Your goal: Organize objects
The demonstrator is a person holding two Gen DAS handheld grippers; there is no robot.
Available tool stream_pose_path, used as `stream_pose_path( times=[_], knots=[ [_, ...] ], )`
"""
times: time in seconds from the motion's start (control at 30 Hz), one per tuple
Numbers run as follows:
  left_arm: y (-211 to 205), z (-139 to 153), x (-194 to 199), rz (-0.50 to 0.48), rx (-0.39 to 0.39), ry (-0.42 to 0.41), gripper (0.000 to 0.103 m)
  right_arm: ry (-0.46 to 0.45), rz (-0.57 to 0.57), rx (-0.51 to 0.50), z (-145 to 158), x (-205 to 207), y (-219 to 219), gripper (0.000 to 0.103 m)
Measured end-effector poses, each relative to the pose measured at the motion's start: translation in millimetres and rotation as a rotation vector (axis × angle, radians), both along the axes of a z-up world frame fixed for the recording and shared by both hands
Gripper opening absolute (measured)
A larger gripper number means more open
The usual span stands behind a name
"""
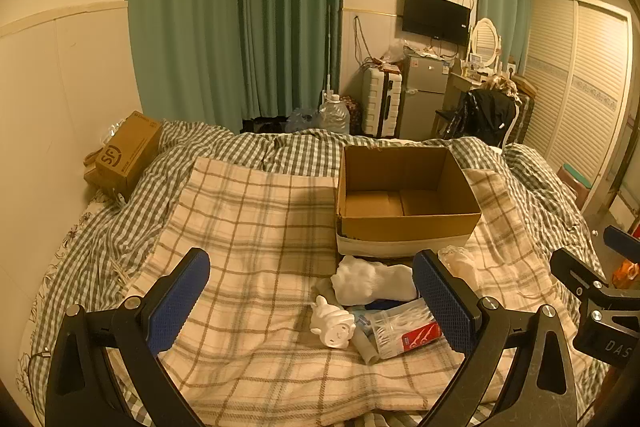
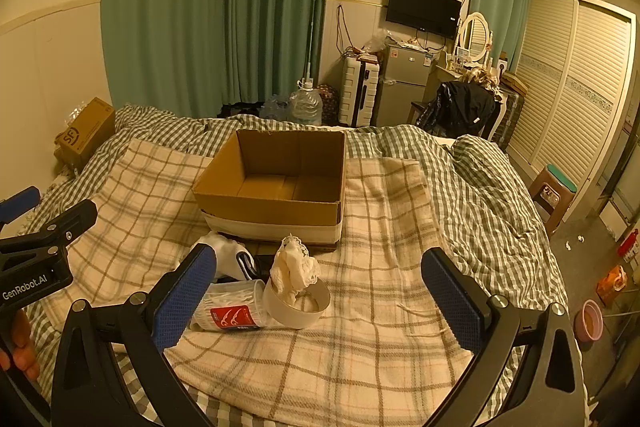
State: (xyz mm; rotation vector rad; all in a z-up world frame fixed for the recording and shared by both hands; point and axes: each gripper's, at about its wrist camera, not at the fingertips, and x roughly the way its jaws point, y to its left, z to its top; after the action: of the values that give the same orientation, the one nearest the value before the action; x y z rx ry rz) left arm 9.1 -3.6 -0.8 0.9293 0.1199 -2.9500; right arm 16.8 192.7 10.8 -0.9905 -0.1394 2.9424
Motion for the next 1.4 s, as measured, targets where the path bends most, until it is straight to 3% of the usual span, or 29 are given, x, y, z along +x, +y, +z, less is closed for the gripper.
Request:
stream_pose_path(
  times=[0.4,1.1,1.4],
  knots=[
    [-1,0,-4,0.032,0.065,0.000,0.103,-0.007,0.003,-0.009,2,-2,-1,0.103],
    [1,-1,-8,0.039,0.078,-0.009,0.103,-0.004,0.022,-0.008,7,-7,0,0.103],
    [-6,-7,-33,0.045,0.083,-0.041,0.103,-0.012,0.020,-0.006,6,-23,9,0.100]
  ],
)
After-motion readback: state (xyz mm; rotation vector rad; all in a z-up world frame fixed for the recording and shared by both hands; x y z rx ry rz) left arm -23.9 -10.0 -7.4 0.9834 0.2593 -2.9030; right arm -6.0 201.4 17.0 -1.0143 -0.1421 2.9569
